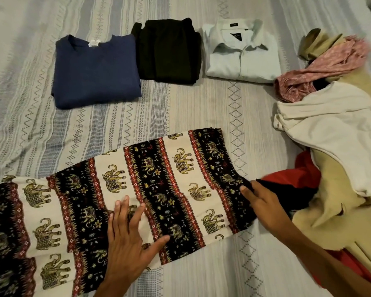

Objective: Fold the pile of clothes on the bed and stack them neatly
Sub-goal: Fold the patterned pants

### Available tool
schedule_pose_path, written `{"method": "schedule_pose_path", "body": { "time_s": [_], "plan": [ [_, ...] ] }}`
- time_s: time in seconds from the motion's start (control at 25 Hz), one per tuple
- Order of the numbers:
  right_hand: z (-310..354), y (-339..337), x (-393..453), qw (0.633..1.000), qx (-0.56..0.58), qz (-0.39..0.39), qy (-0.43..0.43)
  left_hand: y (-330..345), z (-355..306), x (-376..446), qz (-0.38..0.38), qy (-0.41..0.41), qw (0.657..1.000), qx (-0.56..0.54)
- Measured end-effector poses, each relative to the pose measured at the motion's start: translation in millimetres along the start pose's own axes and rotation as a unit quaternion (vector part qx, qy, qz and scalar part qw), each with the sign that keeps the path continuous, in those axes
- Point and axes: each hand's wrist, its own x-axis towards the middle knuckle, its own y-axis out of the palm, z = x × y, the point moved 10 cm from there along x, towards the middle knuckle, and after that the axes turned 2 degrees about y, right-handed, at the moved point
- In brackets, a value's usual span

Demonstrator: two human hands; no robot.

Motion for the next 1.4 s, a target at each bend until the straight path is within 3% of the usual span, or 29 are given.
{"method": "schedule_pose_path", "body": {
  "time_s": [0.16,0.28,0.36,0.6,0.72,0.84,0.92,1.12,1.28,1.4],
  "plan": [
    [-22.9,12.0,-4.2,0.995,-0.043,0.076,0.045,4.0,-12.3,-17.9,0.024,0.088,0.995,0.033],
    [-30.3,14.9,-3.1,0.960,-0.247,0.135,0.007,9.1,-15.6,-45.4,0.049,0.157,0.985,0.055],
    [-28.5,5.7,-1.1,0.927,-0.363,0.095,-0.014,3.6,-6.8,-62.7,0.046,0.171,0.982,0.066],
    [-16.6,-5.4,-24.5,0.902,-0.432,-0.005,0.023,-21.9,28.7,-103.4,0.051,0.263,0.947,0.180],
    [-34.7,-7.4,-31.7,0.940,-0.332,-0.023,0.081,-51.1,68.6,-110.8,0.055,0.242,0.943,0.223],
    [-51.0,-7.7,-44.5,0.983,-0.076,-0.052,0.158,-69.2,94.9,-115.7,0.075,0.212,0.952,0.207],
    [-54.7,-3.1,-54.7,0.982,0.054,-0.055,0.173,-83.6,96.8,-109.5,0.067,0.153,0.973,0.159],
    [-37.4,-20.8,-67.6,0.964,0.183,-0.150,0.122,-74.5,52.2,-87.6,0.074,0.072,0.989,0.109],
    [-17.3,-12.7,-67.1,0.944,0.269,-0.126,0.142,-24.8,-33.5,-59.6,0.117,0.074,0.988,0.067],
    [-15.1,-11.9,-64.1,0.929,0.314,-0.111,0.161,-9.8,-71.4,-34.5,0.075,0.062,0.993,0.066]
  ]
}}
